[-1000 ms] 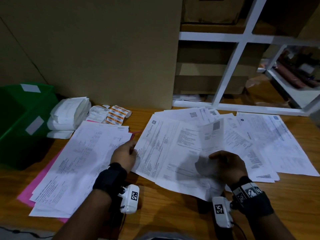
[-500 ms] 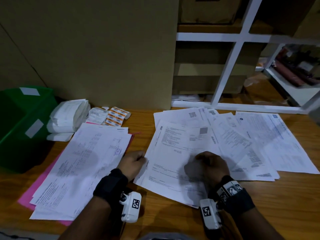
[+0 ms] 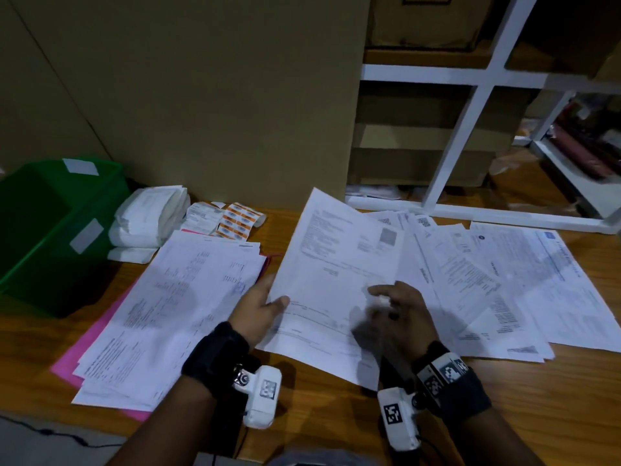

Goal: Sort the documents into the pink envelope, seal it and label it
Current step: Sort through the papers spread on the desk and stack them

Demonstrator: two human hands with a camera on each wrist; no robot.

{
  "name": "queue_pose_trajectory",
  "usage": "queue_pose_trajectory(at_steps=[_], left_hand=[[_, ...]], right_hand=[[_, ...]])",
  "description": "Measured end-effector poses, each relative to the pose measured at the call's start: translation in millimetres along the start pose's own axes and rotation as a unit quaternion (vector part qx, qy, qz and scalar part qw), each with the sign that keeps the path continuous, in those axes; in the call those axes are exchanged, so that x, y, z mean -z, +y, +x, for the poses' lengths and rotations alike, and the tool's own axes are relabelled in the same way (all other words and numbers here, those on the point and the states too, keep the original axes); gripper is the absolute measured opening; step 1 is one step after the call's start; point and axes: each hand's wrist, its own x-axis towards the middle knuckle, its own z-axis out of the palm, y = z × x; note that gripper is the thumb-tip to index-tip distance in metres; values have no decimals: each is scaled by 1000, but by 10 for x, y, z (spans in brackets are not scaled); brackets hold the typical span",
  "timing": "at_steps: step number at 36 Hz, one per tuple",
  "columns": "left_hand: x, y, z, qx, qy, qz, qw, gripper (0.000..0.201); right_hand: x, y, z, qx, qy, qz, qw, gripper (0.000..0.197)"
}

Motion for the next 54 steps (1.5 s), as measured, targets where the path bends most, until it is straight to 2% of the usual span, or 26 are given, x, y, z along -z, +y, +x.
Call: queue_pose_trajectory(at_steps=[4, 7, 10, 12, 14, 16, 21, 25, 30, 34, 37, 41, 45, 47, 51, 54], left_hand=[[261, -48, -139, 24, 41, -71, 996, 39], [492, -96, -309, -3, 74, -8, 997, 55], [737, -140, -527, -31, 115, 85, 989, 71], [901, -211, -669, -60, 124, 133, 982, 64], [1075, -321, -800, -62, 138, 182, 972, 48], [1225, -390, -911, -20, 177, 202, 963, 37], [1547, -505, -1062, 58, 253, 282, 924, 31], [1730, -535, -1094, 105, 251, 323, 906, 32], [1820, -500, -1055, 140, 239, 376, 885, 30], [1791, -447, -997, 157, 257, 401, 865, 30], [1628, -318, -898, 108, 266, 417, 862, 25], [1300, -94, -681, 30, 211, 379, 901, 28], [853, 108, -406, -2, 131, 345, 930, 28], [613, 195, -284, -1, 95, 328, 940, 27], [226, 245, -73, 27, 15, 277, 960, 31], [7, 230, 88, 33, -18, 243, 969, 38]], right_hand=[[-137, -250, 72, -11, -72, 174, 982, 31], [-330, -444, 122, -9, -119, 250, 961, 33], [-636, -550, 169, 41, -151, 179, 971, 35], [-863, -588, 192, 53, -174, 148, 972, 34], [-1089, -667, 201, 47, -203, 136, 968, 33], [-1297, -772, 193, 52, -235, 127, 962, 33], [-1679, -1030, 154, 49, -292, 114, 948, 31], [-1861, -1136, 120, 45, -311, 79, 946, 34], [-1896, -1210, 78, 34, -326, 45, 944, 48], [-1826, -1176, 34, 14, -326, 78, 942, 56], [-1719, -1100, 4, -4, -313, 97, 945, 54], [-1467, -988, 13, -19, -265, 60, 962, 44], [-1105, -820, 56, -12, -182, 32, 983, 27], [-890, -716, 62, -2, -137, 11, 991, 21], [-463, -430, 80, -64, -57, -26, 996, 14], [-129, -164, 99, -77, -3, -55, 996, 14]])
